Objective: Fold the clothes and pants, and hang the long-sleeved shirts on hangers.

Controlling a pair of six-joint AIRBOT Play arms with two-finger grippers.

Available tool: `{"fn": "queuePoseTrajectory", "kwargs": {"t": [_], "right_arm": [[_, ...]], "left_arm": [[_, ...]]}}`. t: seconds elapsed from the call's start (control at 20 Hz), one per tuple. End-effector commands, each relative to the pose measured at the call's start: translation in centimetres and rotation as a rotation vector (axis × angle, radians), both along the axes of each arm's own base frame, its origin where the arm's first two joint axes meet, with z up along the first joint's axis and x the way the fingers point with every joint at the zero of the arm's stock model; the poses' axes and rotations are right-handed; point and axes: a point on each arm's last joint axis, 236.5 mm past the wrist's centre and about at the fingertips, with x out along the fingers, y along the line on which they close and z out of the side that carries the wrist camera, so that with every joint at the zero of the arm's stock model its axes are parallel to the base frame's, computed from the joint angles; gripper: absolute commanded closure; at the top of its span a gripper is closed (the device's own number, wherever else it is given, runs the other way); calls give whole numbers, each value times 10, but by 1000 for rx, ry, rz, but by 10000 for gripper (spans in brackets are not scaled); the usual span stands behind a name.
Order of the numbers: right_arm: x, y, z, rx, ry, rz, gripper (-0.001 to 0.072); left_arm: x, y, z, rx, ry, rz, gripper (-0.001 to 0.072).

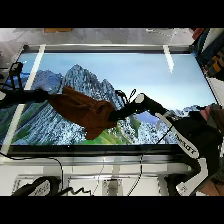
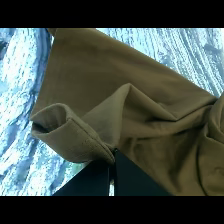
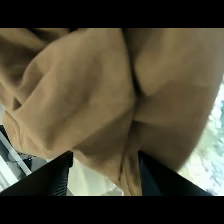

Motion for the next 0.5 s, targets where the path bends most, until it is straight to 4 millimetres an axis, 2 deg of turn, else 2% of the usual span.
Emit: {"fn": "queuePoseTrajectory", "kwargs": {"t": [0.0,0.1,0.15,0.2,0.35,0.45], "right_arm": [[12,10,-3,15,-53,-24,340],[19,17,6,45,-102,-7,351],[21,21,12,56,-120,5,407],[24,24,18,65,-140,15,424],[35,31,35,89,-185,19,679],[45,34,49,103,-222,20,701]], "left_arm": [[0,0,-1,0,2,1,689],[0,0,-1,0,2,1,690],[0,0,-1,0,1,1,689],[0,0,-1,0,2,1,690],[0,0,-1,-1,2,1,689],[0,0,-1,0,2,1,689]]}}
